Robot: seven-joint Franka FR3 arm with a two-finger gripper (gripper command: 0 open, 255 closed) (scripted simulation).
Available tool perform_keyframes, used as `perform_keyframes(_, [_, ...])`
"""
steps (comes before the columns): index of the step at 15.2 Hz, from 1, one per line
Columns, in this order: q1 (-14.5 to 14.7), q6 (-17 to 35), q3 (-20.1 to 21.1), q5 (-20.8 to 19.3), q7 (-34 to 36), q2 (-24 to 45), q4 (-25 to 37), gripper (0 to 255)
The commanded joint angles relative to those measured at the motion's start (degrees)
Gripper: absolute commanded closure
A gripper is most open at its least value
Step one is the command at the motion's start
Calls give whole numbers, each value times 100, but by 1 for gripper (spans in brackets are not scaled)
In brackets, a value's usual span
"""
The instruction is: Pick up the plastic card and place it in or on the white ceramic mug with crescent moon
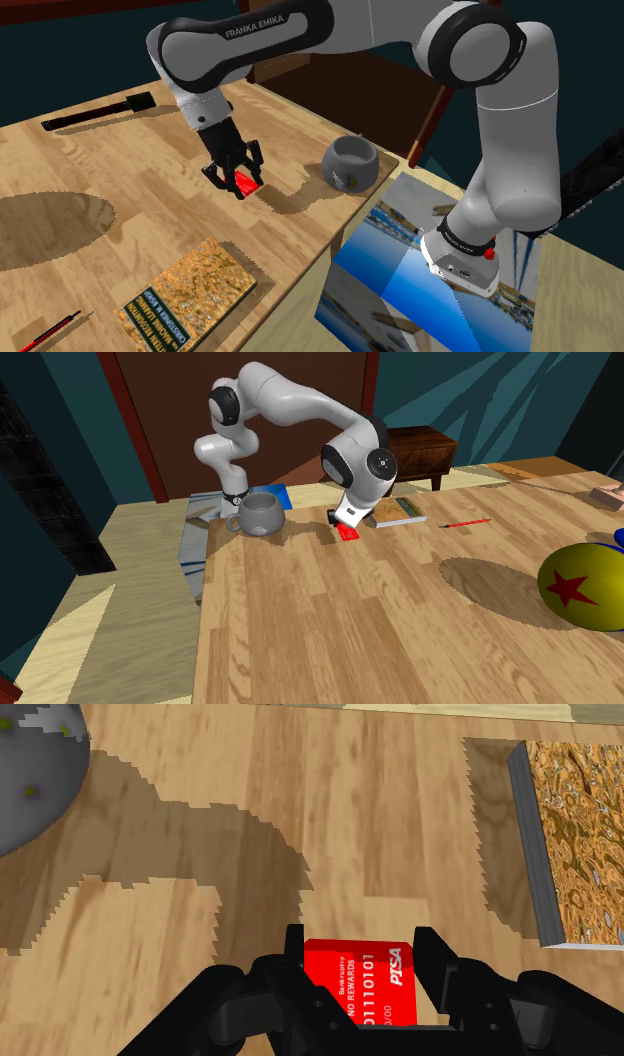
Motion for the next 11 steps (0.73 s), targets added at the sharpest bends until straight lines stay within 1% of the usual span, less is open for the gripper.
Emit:
perform_keyframes(1, [-2,-134,10,14,31,-45,91,255])
perform_keyframes(11, [2,-818,49,69,188,-150,691,255])
